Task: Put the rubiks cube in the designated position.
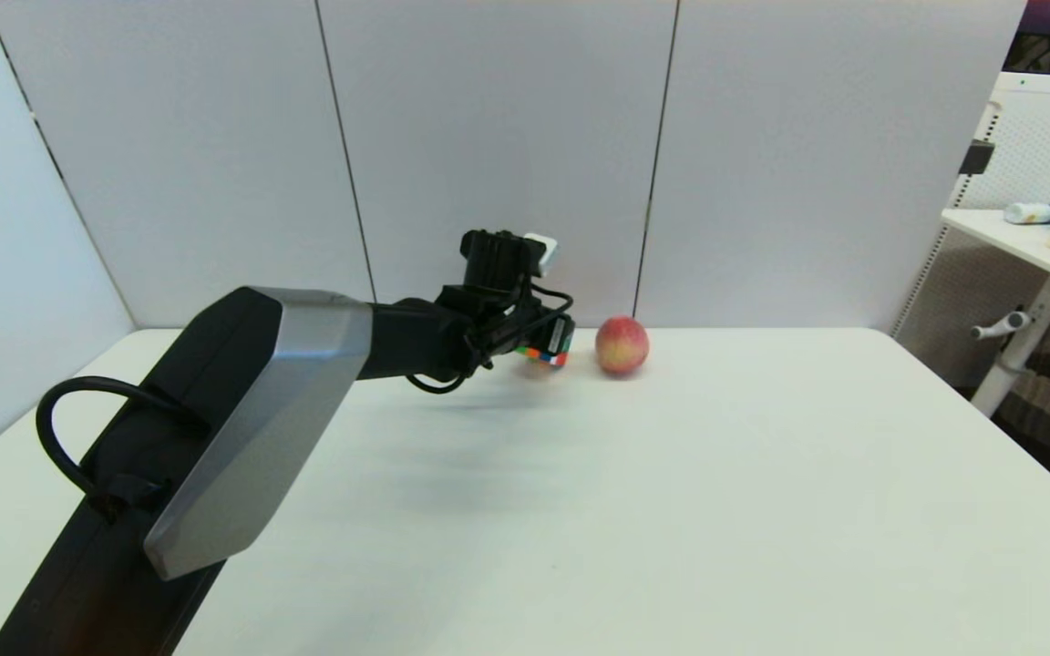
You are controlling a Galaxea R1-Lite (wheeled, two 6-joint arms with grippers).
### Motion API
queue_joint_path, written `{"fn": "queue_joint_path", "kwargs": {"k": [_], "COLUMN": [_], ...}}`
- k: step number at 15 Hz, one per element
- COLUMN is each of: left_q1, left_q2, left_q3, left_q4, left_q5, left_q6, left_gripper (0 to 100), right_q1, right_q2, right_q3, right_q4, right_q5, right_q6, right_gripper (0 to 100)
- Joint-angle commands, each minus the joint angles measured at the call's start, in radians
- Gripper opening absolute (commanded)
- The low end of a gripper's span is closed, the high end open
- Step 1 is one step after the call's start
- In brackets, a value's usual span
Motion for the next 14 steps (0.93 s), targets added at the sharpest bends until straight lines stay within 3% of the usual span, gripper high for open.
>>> {"fn": "queue_joint_path", "kwargs": {"k": [1,7,14], "left_q1": [0.0,0.009,0.144], "left_q2": [-0.012,-0.231,-0.815], "left_q3": [0.0,0.012,0.027], "left_q4": [-0.004,0.033,0.434], "left_q5": [-0.001,0.028,0.273], "left_q6": [0.003,0.036,0.099], "left_gripper": [100,100,100], "right_q1": [0.0,0.0,0.0], "right_q2": [0.0,0.0,0.0], "right_q3": [0.002,0.002,0.002], "right_q4": [0.001,-0.001,0.001], "right_q5": [0.0,0.0,-0.001], "right_q6": [0.0,0.0,0.0], "right_gripper": [100,100,100]}}
